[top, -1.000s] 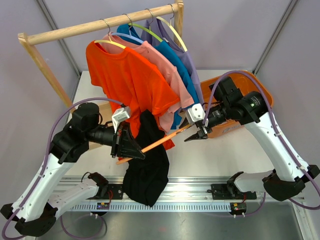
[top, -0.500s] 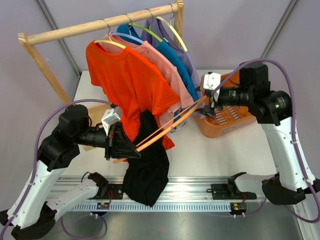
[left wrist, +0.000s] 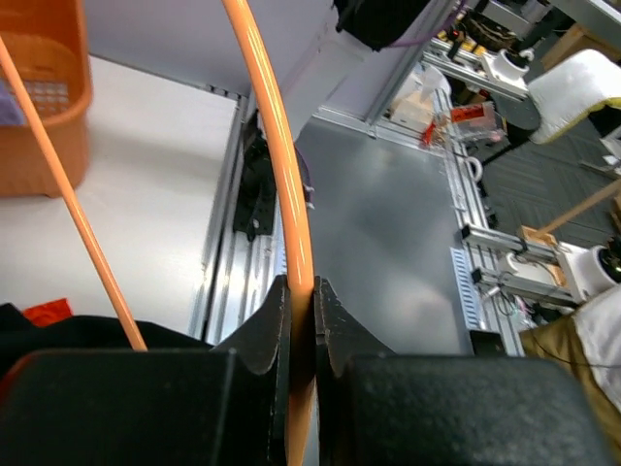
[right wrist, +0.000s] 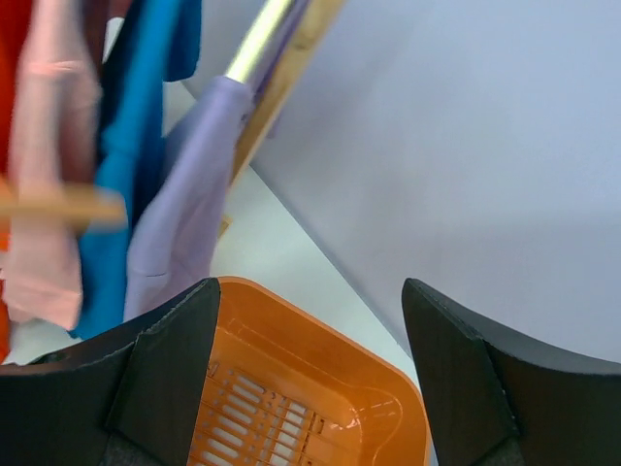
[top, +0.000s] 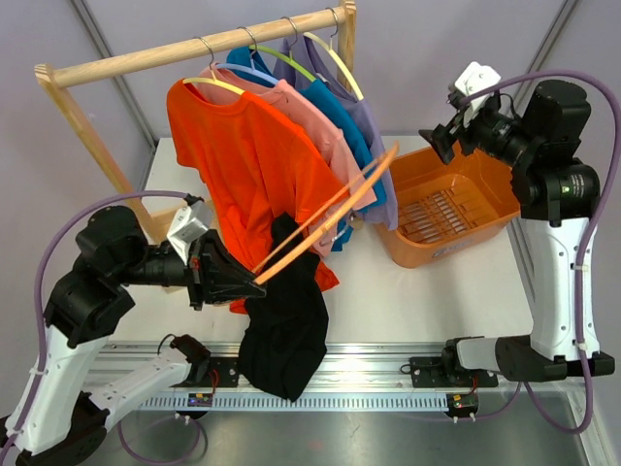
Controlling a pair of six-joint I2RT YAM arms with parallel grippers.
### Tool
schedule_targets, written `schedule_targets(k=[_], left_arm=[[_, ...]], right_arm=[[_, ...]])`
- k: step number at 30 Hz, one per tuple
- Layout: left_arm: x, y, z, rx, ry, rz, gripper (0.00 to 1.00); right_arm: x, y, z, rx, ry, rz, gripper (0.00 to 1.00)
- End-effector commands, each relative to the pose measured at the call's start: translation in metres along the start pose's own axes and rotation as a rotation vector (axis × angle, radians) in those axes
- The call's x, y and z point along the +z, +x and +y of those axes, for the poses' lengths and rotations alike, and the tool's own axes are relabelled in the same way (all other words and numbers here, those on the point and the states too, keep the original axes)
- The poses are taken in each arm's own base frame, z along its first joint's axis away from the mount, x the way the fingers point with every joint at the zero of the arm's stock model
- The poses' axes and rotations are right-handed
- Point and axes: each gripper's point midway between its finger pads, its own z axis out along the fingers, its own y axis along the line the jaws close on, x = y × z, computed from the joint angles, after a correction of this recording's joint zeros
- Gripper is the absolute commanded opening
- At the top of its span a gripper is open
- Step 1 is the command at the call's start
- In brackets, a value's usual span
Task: Remove the t-shirt from the hanger
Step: Pass the hanger from the right arm to the left, then hang the hanger back to the clothesline with the left arm
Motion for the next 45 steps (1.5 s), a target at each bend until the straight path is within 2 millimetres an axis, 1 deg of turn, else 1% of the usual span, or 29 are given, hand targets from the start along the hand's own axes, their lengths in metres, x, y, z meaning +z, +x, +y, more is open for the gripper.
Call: schedule_targets(k=[1, 3, 4, 6, 8, 9, 12, 15, 16, 17, 18, 19, 20, 21, 22, 23, 24, 26, 28, 29, 30, 33, 34, 36, 37, 39, 40, 41, 45], left_arm=[[-0.015, -0.061, -0.015, 0.193, -0.083, -0.211, 0.00], [-0.021, -0.071, -0.015, 0.207, -0.134, -0.251, 0.00], [-0.026, -0.079, -0.016, 0.220, -0.165, -0.288, 0.00], [-0.031, -0.085, -0.012, 0.213, -0.212, -0.322, 0.00], [-0.036, -0.088, -0.011, 0.207, -0.248, -0.343, 0.00], [-0.039, -0.089, -0.001, 0.175, -0.304, -0.347, 0.00], [-0.050, -0.093, 0.003, 0.141, -0.385, -0.382, 0.00], [-0.063, -0.095, 0.009, 0.054, -0.466, -0.470, 0.00], [-0.066, -0.094, 0.010, 0.038, -0.481, -0.488, 0.00], [-0.074, -0.089, 0.007, 0.030, -0.498, -0.510, 0.00], [-0.081, -0.089, 0.011, 0.005, -0.544, -0.546, 0.00], [-0.087, -0.087, 0.011, -0.002, -0.564, -0.566, 0.00], [-0.096, -0.084, 0.008, -0.005, -0.589, -0.591, 0.00], [-0.103, -0.078, 0.015, -0.036, -0.640, -0.605, 0.00], [-0.107, -0.075, 0.017, -0.043, -0.662, -0.616, 0.00], [-0.111, -0.068, 0.022, -0.070, -0.701, -0.613, 0.00], [-0.120, -0.066, 0.028, -0.089, -0.753, -0.633, 0.00], [-0.124, -0.056, 0.038, -0.127, -0.813, -0.616, 0.00], [-0.133, -0.051, 0.056, -0.162, -0.910, -0.627, 0.00], [-0.134, -0.050, 0.061, -0.174, -0.933, -0.631, 0.00], [-0.136, -0.051, 0.071, -0.193, -0.974, -0.640, 0.00], [-0.137, -0.057, 0.086, -0.210, -1.025, -0.666, 0.00], [-0.139, -0.059, 0.094, -0.220, -1.062, -0.674, 0.00], [-0.140, -0.068, 0.099, -0.207, -1.077, -0.701, 0.00], [-0.139, -0.072, 0.105, -0.200, -1.094, -0.699, 0.00], [-0.138, -0.084, 0.107, -0.184, -1.093, -0.717, 0.00], [-0.135, -0.088, 0.109, -0.172, -1.089, -0.708, 0.00], [-0.130, -0.093, 0.115, -0.174, -1.093, -0.701, 0.00], [-0.129, -0.115, 0.117, -0.148, -1.087, -0.747, 0.00]], right_arm=[[0.003, -0.005, -0.024, 0.089, 0.067, -0.039, 0.83], [0.006, 0.004, -0.025, 0.131, 0.066, -0.031, 0.83], [0.009, 0.008, -0.022, 0.154, 0.054, -0.030, 0.83], [0.011, 0.014, -0.022, 0.176, 0.051, -0.026, 0.83], [0.012, 0.019, -0.020, 0.196, 0.044, -0.023, 0.83], [0.014, 0.020, -0.019, 0.207, 0.038, -0.024, 0.83], [0.018, 0.029, -0.015, 0.230, 0.021, -0.012, 0.83], [0.023, 0.045, -0.008, 0.269, 0.005, 0.014, 0.83], [0.023, 0.047, -0.007, 0.273, 0.003, 0.015, 0.83], [0.023, 0.050, -0.006, 0.281, 0.003, 0.019, 0.83], [0.024, 0.053, -0.005, 0.283, 0.003, 0.022, 0.83], [0.025, 0.059, -0.001, 0.296, -0.008, 0.031, 0.83], [0.026, 0.059, 0.000, 0.299, -0.008, 0.028, 0.83], [0.028, 0.064, 0.002, 0.306, -0.013, 0.036, 0.83], [0.028, 0.066, 0.002, 0.312, -0.015, 0.038, 0.83], [0.030, 0.067, 0.003, 0.317, -0.018, 0.037, 0.83], [0.031, 0.069, 0.004, 0.323, -0.021, 0.040, 0.83], [0.034, 0.073, 0.006, 0.337, -0.033, 0.041, 0.83], [0.037, 0.077, 0.009, 0.351, -0.046, 0.045, 0.83], [0.037, 0.077, 0.009, 0.360, -0.048, 0.044, 0.83], [0.038, 0.077, 0.009, 0.364, -0.051, 0.042, 0.83], [0.039, 0.079, 0.012, 0.373, -0.062, 0.040, 0.83], [0.039, 0.079, 0.013, 0.374, -0.063, 0.041, 0.84], [0.038, 0.080, 0.014, 0.373, -0.062, 0.042, 0.84], [0.037, 0.080, 0.015, 0.373, -0.061, 0.043, 0.83], [0.036, 0.080, 0.016, 0.375, -0.062, 0.042, 0.83], [0.036, 0.081, 0.018, 0.379, -0.068, 0.044, 0.84], [0.036, 0.081, 0.018, 0.380, -0.069, 0.042, 0.84], [0.036, 0.080, 0.019, 0.385, -0.070, 0.037, 0.84]])
